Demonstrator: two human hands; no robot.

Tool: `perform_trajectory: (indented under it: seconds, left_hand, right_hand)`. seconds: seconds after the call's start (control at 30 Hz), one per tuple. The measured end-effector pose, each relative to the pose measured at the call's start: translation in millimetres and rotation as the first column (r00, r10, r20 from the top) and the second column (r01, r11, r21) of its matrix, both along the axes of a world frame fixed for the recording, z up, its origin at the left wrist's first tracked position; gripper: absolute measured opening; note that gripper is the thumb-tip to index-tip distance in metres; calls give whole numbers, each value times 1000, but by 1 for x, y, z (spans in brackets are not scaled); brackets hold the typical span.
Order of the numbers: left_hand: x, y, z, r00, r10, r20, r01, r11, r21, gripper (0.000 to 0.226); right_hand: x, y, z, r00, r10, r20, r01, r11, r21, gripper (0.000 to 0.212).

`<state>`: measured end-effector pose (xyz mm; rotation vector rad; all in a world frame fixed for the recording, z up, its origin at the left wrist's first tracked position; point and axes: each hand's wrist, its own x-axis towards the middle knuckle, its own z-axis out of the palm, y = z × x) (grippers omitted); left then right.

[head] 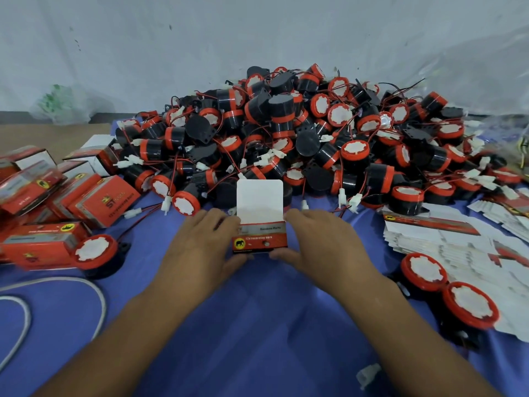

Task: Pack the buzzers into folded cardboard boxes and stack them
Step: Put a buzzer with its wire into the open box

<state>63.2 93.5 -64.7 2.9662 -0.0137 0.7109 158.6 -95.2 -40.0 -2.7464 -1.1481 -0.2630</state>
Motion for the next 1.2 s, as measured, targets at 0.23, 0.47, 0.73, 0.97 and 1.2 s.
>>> perform_trajectory:
  seconds: [0.23,0.47,0.73,0.97,1.2]
  left_hand:
    - [-4,4,-4,988,-118,-95,43,820,-571,32]
    - [-4,-2,-15,985,-140,-96,76,868,-491,32]
    - [-8,-6,-10,994,-96,-54,62,893,-446,55]
    - [-8,-4,-13,988,-137,-72,90,887,-454,53]
    - [-8,-3,-14,985,-141,-100,84,895,-437,65]
  right_hand:
    - [9,-10,-5,969,12,-248,27,988,153,58]
    - [60,-51,-4,916,-392,90,269,764,587,54]
    - [79,-60,-19,923,-384,27,335,834,438,58]
    - [83,-58,-24,926,-370,78,336,899,281,34]
    - [84,-69,-13,844,-523,-118,511,720,469,57]
